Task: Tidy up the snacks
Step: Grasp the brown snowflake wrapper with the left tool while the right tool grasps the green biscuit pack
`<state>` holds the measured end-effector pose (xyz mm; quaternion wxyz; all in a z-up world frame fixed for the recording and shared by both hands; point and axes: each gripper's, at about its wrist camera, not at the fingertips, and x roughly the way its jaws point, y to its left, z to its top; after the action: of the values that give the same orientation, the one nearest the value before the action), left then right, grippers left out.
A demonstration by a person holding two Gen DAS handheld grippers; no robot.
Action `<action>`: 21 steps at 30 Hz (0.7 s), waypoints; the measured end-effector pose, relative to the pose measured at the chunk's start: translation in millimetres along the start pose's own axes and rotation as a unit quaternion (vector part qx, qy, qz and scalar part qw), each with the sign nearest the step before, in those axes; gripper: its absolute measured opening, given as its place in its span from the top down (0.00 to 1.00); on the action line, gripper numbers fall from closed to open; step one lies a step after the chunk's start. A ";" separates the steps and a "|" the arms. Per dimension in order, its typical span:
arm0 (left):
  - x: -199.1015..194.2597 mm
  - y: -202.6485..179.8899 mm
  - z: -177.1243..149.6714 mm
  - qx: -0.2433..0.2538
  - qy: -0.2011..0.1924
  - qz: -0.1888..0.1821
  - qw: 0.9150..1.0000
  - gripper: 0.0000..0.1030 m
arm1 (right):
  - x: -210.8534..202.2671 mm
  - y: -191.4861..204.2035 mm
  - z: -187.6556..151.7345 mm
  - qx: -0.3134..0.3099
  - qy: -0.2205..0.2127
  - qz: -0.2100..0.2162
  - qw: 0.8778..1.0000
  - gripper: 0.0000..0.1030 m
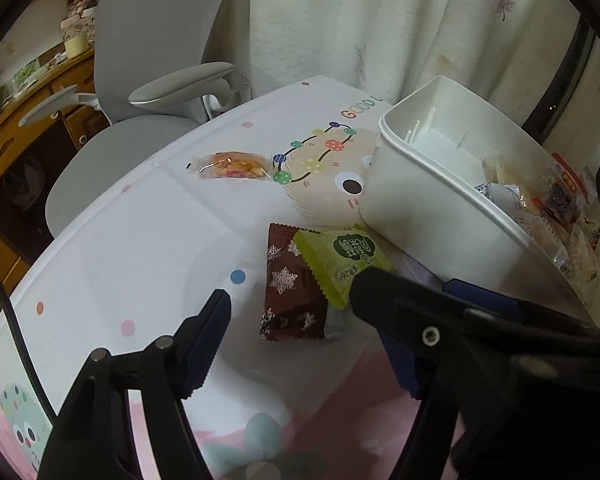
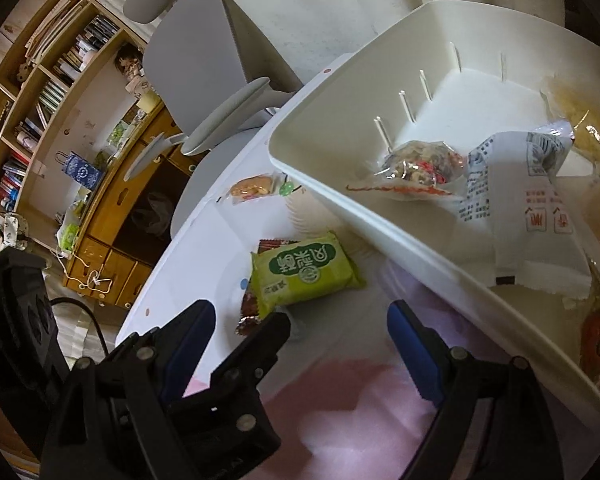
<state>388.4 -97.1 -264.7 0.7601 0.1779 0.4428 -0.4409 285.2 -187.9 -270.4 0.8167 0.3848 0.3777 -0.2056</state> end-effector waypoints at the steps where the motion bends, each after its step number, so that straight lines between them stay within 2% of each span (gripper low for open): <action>1: 1.4 0.1 0.3 0.001 0.000 -0.001 1.000 0.32 | 1.0 -1.0 0.3 0.000 0.000 -0.002 1.000 0.14; 9: 10.5 -0.6 -0.9 0.008 0.008 -0.017 1.000 0.43 | 16.1 0.3 0.8 -0.009 0.013 -0.014 1.000 0.14; 14: 16.6 2.8 -2.6 0.003 0.017 -0.026 1.000 0.60 | 24.2 2.8 0.6 -0.020 0.021 -0.012 0.999 0.14; 21: 21.1 8.4 -6.1 -0.006 0.017 -0.035 0.999 0.64 | 30.2 3.3 0.5 -0.030 0.024 -0.007 0.999 0.14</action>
<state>396.8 -99.3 -286.5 0.7375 0.1649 0.4644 -0.4618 306.5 -187.6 -292.1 0.8170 0.3625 0.4059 -0.1904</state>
